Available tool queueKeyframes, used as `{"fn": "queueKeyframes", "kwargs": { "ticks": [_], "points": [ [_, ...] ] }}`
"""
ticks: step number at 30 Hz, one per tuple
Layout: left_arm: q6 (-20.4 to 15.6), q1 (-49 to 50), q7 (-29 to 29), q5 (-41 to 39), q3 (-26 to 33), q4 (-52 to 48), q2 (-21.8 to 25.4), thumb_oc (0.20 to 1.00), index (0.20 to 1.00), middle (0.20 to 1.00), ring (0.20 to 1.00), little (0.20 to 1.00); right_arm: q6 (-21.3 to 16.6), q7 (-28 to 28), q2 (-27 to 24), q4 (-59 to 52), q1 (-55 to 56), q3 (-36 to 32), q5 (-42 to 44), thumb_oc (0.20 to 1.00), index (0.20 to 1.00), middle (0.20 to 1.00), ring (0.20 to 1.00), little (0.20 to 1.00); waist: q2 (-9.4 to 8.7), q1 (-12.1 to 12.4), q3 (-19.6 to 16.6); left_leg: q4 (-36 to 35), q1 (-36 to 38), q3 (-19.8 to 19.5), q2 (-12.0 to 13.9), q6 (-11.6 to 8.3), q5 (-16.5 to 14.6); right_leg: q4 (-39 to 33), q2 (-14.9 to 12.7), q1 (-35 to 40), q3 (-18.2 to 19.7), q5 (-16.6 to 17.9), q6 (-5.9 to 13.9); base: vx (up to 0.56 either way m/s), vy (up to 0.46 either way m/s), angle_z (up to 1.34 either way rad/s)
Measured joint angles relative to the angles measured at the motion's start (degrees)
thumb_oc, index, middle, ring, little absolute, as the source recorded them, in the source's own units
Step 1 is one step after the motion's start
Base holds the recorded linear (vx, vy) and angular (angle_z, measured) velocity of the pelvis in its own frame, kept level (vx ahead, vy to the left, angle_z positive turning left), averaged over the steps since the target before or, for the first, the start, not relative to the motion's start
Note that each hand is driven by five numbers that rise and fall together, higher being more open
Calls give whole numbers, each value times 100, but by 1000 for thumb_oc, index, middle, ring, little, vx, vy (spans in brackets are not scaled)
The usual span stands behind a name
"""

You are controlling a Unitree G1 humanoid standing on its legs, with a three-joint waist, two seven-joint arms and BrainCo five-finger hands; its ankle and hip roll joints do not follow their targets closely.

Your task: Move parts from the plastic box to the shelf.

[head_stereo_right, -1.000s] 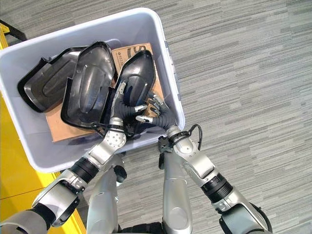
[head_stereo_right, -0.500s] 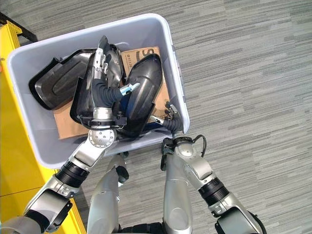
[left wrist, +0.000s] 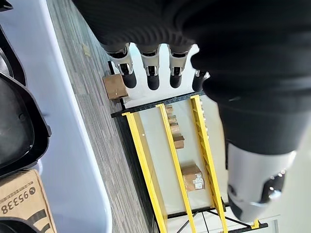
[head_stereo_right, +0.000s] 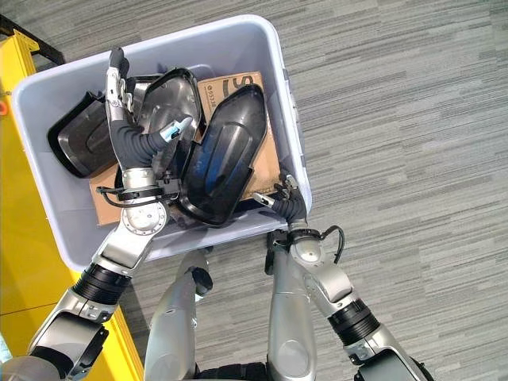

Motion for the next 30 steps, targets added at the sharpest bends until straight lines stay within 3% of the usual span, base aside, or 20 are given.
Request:
{"fn": "queueKeyframes", "kwargs": {
  "ticks": [9,11,12,14,17,24,30],
  "points": [
    [66,5,7,0,-3,2,-3,1000,1000,1000,1000,1000,-3,0,6,2,-2,11,0,1000,1000,1000,1000,1000,5,32,1,-1,-6,-14,1,-3,2,12,-2,-2,-14,-14,-2,0,0,0],
    [-2,236,40,-75,23,553,-220,1000,1000,1000,1000,1000,-208,-64,46,8,-141,-9,-52,1000,1000,1000,1000,1000,106,158,-33,158,-196,-91,23,-34,-54,65,-10,-115,-38,-76,45,-4,17,7],
    [79,297,42,-238,83,1222,-426,1000,1000,1000,1000,1000,-363,-39,-20,-12,-311,-31,-352,1000,1000,1000,1000,1000,225,167,-36,302,-411,-191,74,-64,-84,92,-23,-229,-105,-56,-11,-1,10,21],
    [502,607,55,-656,94,1582,-432,1000,1000,1000,1000,1000,-624,31,18,-144,-524,-79,-666,1000,1000,1000,1000,1000,249,196,-19,331,-730,-275,105,-49,-53,191,-21,-513,-168,-52,-63,-2,12,22],
    [524,714,-8,-648,13,1341,-402,1000,1000,1000,1000,1000,-751,122,-10,-334,-588,-201,-995,1000,1000,1000,1000,1000,257,374,18,334,-762,-280,77,-12,5,278,-57,-566,-170,-66,-88,-1,6,7],
    [378,636,-142,-645,-20,997,-267,1000,1000,1000,1000,1000,-751,494,25,-464,-785,110,-1007,1000,1000,1000,1000,1000,257,371,18,325,-741,-297,33,10,22,315,-117,-564,-182,-67,-84,-4,1,2],
    [353,718,-188,-652,-20,998,-269,1000,1000,1000,1000,1000,-749,488,32,-460,-762,234,-1000,1000,1000,1000,1000,1000,257,372,18,323,-743,-297,28,14,25,311,-122,-563,-186,-65,-82,0,0,0]
  ]
}}
